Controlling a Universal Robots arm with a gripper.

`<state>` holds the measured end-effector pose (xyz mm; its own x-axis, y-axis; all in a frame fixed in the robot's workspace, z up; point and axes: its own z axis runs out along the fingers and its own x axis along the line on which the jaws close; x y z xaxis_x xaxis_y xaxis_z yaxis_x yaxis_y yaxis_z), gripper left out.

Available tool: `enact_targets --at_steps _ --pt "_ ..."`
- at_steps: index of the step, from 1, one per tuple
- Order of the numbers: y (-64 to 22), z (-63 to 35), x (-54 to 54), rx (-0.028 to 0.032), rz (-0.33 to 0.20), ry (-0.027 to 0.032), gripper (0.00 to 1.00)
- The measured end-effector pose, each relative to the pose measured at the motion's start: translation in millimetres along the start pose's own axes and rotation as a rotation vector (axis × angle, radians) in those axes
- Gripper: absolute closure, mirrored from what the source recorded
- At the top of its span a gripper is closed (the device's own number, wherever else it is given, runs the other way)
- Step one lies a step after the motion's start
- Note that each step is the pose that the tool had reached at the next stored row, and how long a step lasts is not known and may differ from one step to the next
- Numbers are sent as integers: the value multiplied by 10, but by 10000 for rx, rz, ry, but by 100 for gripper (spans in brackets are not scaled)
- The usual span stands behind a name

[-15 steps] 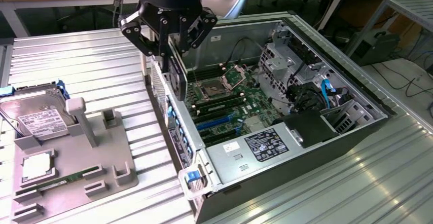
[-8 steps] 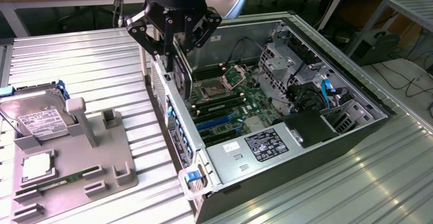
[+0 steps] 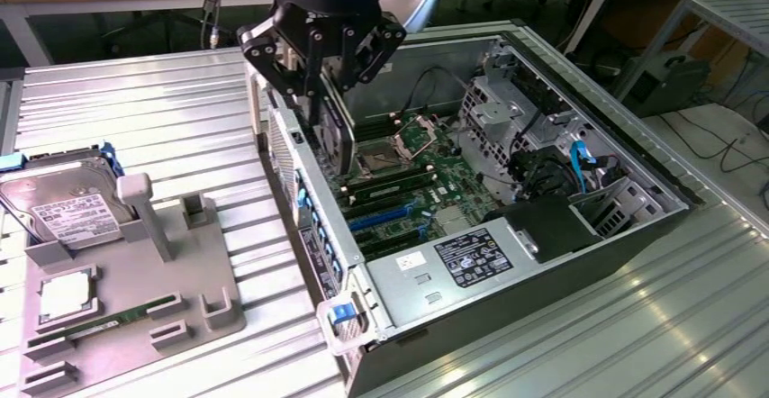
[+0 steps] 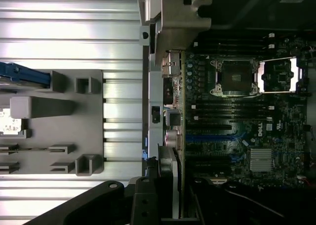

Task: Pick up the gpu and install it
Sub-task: 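Pick up the gpu and move the gpu toward the slot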

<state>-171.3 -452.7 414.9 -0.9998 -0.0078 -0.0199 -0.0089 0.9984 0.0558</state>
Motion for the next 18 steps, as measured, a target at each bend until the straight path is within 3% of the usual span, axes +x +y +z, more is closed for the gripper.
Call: enact_targets --at_steps 18 --pt "-2 6 -217 -1 0 0 72"
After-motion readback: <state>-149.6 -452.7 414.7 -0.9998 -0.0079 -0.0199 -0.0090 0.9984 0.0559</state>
